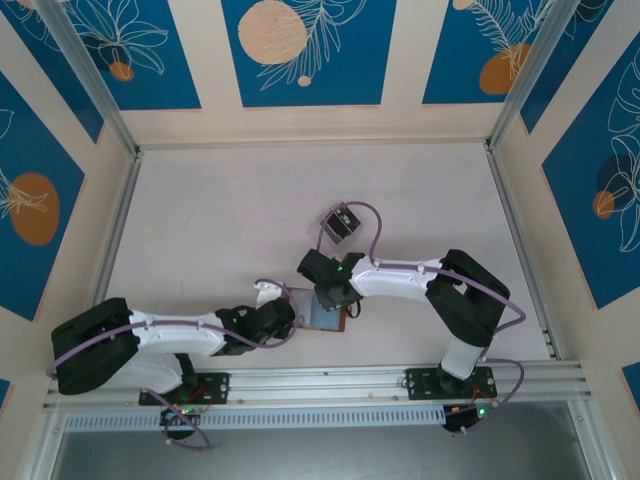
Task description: Put the credit cards into the card holder
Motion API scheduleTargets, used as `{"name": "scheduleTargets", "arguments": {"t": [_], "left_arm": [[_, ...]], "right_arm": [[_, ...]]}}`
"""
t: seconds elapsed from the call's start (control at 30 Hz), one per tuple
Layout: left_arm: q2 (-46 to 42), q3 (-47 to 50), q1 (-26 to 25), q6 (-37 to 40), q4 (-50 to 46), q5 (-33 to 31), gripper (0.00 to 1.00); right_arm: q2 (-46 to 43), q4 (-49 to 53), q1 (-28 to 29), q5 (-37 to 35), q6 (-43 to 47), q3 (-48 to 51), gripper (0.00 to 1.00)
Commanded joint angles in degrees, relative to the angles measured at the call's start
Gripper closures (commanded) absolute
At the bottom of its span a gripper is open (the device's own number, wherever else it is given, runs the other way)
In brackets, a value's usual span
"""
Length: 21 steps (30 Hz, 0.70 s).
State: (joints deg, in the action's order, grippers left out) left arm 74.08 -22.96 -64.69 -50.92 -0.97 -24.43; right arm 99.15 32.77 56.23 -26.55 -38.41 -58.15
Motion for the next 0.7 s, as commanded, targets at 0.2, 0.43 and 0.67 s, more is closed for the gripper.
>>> {"name": "scheduleTargets", "arguments": {"t": [0.2, 0.43, 0.67], "left_arm": [[0.5, 1.5, -0.7, -0.5, -5.4, 1.3, 0.96], [0.8, 1.9, -0.8, -0.9, -5.0, 1.4, 0.96], [0.7, 1.9, -0.7, -0.9, -5.0, 1.3, 0.96]], "right_arm": [[2.3, 5.4, 2.8, -5.8, -3.0, -1.8, 0.72], [-2.7, 5.3, 5.3, -11.1, -2.0, -2.4, 0.67], [-3.3, 0.7, 3.7, -4.7, 0.6, -0.8, 0.67]]}}
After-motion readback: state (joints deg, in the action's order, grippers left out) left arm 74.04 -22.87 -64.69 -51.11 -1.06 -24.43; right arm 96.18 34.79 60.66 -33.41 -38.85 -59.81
